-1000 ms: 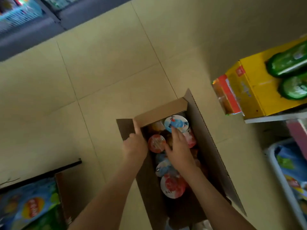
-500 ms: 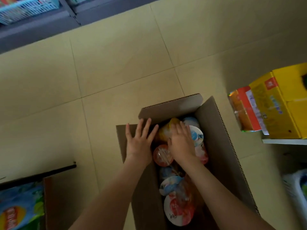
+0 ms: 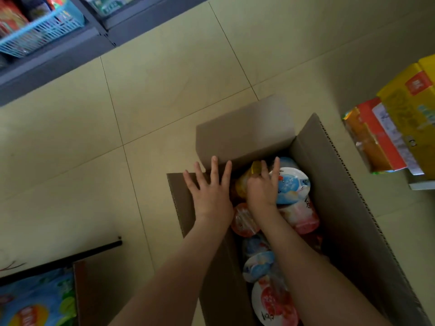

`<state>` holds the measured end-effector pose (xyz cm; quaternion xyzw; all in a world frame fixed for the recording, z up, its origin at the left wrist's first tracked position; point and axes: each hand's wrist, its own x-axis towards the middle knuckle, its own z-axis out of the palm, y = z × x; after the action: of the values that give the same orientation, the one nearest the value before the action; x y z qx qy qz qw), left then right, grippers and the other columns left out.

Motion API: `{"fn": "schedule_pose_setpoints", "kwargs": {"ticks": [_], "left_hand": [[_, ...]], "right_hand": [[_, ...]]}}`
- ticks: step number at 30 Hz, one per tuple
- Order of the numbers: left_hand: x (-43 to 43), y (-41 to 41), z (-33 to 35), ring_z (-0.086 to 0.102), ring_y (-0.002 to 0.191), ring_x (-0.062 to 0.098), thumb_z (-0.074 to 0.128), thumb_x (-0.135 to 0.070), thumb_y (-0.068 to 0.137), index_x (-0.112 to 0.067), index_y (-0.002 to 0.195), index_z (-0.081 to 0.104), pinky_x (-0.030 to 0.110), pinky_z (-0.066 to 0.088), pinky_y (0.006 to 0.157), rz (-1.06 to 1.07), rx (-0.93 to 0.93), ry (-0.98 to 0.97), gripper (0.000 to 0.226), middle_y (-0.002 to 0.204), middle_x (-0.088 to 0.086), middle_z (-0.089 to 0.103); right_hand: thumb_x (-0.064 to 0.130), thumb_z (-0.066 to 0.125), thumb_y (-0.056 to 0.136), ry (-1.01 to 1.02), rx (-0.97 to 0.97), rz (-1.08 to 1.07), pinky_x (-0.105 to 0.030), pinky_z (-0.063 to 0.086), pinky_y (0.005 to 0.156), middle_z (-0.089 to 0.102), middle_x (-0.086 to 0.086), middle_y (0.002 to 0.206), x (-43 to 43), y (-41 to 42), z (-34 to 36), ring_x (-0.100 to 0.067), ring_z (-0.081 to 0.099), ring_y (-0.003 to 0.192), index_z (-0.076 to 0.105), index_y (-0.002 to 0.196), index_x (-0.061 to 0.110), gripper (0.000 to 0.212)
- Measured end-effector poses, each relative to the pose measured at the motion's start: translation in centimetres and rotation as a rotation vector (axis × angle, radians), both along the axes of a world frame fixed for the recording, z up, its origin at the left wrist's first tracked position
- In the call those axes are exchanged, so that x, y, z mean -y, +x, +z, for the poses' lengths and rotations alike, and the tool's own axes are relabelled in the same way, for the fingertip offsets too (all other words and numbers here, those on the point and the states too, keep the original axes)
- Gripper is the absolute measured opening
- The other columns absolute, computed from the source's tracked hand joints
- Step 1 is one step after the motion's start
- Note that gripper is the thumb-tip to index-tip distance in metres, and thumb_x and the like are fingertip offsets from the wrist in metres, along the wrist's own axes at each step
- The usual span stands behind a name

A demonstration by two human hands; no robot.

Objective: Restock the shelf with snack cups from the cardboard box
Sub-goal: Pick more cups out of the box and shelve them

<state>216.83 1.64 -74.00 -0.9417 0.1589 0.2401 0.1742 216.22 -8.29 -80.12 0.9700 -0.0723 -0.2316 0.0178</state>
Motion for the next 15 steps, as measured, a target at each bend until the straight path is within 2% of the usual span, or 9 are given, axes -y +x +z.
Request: {"fn": "schedule_pose_setpoints", "kwargs": {"ticks": [3,5,6,8,10,11,13,14,15], "left_hand": [[0.6,-0.9,0.3,-0.013,0.142,0.039,0.045,-0.031,0.095,-0.019,0.148,-0.017,0.051,-0.006,0.114,0.004,-0.086,-0.1,0.082,0.155,0.017,-0.018],[1.2,-2.1,0.2,-0.007,0.144,0.033,0.049,-0.024,0.094,-0.018,0.149,-0.013,0.041,0.003,0.118,0.087,-0.216,-0.205,0.083,0.157,0.015,-0.012],[1.5,-2.7,0.0,-0.004,0.145,0.031,0.051,-0.023,0.093,-0.019,0.149,-0.012,0.039,0.007,0.119,0.112,-0.274,-0.244,0.085,0.157,0.014,-0.008],[2.1,-3.8,0.2,0.001,0.144,0.032,0.053,-0.023,0.092,-0.022,0.149,-0.013,0.039,0.01,0.118,0.096,-0.332,-0.29,0.087,0.157,0.013,-0.003],[2.9,-4.6,1.4,0.0,0.144,0.033,0.052,-0.022,0.092,-0.025,0.148,-0.015,0.042,0.011,0.118,0.057,-0.295,-0.351,0.087,0.157,0.013,-0.005],[3.2,-4.6,2.3,-0.001,0.144,0.033,0.051,-0.022,0.093,-0.027,0.148,-0.015,0.044,0.011,0.118,0.05,-0.254,-0.409,0.086,0.157,0.012,-0.008],[3.6,-4.5,4.2,0.002,0.144,0.034,0.052,-0.024,0.091,-0.033,0.149,-0.008,0.049,0.016,0.116,0.07,-0.206,-0.537,0.084,0.157,0.011,-0.006],[3.8,-4.3,5.3,0.008,0.143,0.034,0.057,-0.027,0.088,-0.034,0.149,-0.002,0.05,0.021,0.114,0.107,-0.221,-0.584,0.085,0.156,0.012,0.0],[4.1,-4.1,6.4,0.018,0.14,0.035,0.061,-0.033,0.084,-0.035,0.148,0.005,0.049,0.027,0.111,0.195,-0.273,-0.626,0.085,0.153,0.014,0.011]], "right_hand": [[0.023,0.046,0.094,0.095,0.066,0.025,-0.055,-0.016,0.11,0.042,-0.012,0.145,1.4,-0.8,0.7,-0.023,0.019,0.143,0.063,0.119,0.014,0.032],[0.018,0.065,0.081,0.151,0.24,0.014,-0.056,0.004,0.116,0.055,-0.015,0.132,2.2,-2.0,1.2,-0.024,0.042,0.132,0.068,0.108,0.005,0.03],[0.013,0.075,0.067,0.17,0.368,-0.014,-0.054,0.016,0.113,0.065,-0.017,0.117,2.5,-2.6,1.3,-0.027,0.055,0.119,0.072,0.093,0.001,0.028],[0.006,0.077,0.058,0.263,0.537,-0.071,-0.048,0.014,0.113,0.071,-0.019,0.095,2.8,-3.7,2.1,-0.029,0.066,0.102,0.07,0.068,-0.001,0.013],[0.005,0.075,0.064,0.383,0.577,-0.142,-0.045,0.014,0.115,0.071,-0.02,0.091,2.8,-4.9,3.2,-0.028,0.067,0.099,0.068,0.068,-0.001,0.01],[0.002,0.077,0.063,0.457,0.58,-0.196,-0.043,0.025,0.113,0.07,-0.021,0.087,2.7,-5.5,4.1,-0.03,0.068,0.095,0.068,0.072,-0.002,0.013],[-0.002,0.077,0.065,0.548,0.538,-0.324,-0.039,0.052,0.086,0.069,-0.018,0.077,3.2,-6.7,6.8,-0.032,0.069,0.079,0.067,0.081,-0.001,0.019],[-0.001,0.073,0.07,0.578,0.48,-0.38,-0.033,0.054,0.068,0.067,-0.016,0.076,3.7,-7.4,8.7,-0.032,0.067,0.073,0.066,0.086,0.002,0.018],[0.001,0.067,0.078,0.601,0.418,-0.438,-0.029,0.047,0.06,0.066,-0.016,0.079,4.4,-8.1,10.5,-0.032,0.065,0.074,0.065,0.093,0.004,0.015]]}}
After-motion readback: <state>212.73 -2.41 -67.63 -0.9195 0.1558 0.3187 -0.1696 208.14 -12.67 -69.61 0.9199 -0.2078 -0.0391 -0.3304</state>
